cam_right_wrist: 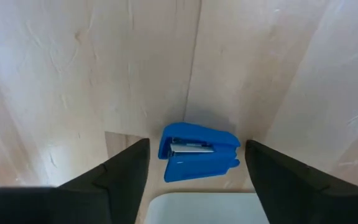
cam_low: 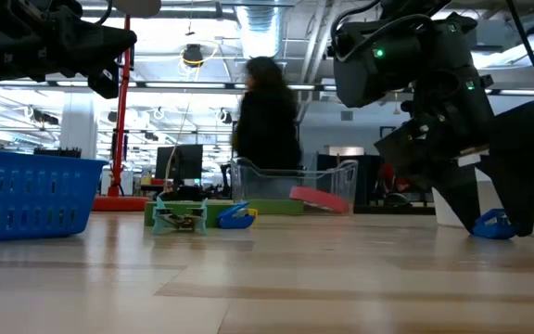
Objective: Pick and place Stapler, Stapler remover, tape
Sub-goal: Put the right blue stapler into the blue bin
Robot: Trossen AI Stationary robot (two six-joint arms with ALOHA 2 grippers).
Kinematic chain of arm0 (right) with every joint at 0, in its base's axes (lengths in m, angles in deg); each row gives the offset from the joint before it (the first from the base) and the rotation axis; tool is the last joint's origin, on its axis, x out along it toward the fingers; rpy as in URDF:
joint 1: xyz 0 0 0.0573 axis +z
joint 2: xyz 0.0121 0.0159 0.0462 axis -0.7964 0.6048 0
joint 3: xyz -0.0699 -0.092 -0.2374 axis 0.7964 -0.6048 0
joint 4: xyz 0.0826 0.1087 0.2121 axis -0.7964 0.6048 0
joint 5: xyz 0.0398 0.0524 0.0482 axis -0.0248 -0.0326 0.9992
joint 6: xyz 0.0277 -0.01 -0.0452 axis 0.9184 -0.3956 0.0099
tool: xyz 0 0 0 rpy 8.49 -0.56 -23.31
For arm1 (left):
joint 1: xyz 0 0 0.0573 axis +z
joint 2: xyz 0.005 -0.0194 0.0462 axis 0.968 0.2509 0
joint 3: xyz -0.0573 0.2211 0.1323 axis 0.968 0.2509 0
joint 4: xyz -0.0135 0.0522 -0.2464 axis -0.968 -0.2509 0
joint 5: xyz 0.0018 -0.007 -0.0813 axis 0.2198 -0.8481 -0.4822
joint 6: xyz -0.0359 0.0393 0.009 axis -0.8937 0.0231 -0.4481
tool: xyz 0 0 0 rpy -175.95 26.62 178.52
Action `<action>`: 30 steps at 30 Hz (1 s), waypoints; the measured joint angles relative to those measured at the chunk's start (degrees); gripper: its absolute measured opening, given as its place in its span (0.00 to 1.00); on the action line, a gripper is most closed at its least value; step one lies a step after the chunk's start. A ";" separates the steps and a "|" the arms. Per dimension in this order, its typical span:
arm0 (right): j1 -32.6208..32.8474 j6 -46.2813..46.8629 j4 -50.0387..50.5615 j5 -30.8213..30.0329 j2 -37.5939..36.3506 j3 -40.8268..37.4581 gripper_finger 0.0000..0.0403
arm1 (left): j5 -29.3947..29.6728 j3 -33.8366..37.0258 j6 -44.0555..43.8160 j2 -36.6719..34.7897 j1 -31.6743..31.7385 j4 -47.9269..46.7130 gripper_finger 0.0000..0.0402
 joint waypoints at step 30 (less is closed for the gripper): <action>0.02 0.00 -0.41 0.07 -2.17 0.09 0.44 | 0.00 0.00 0.00 -0.01 -0.01 0.00 0.02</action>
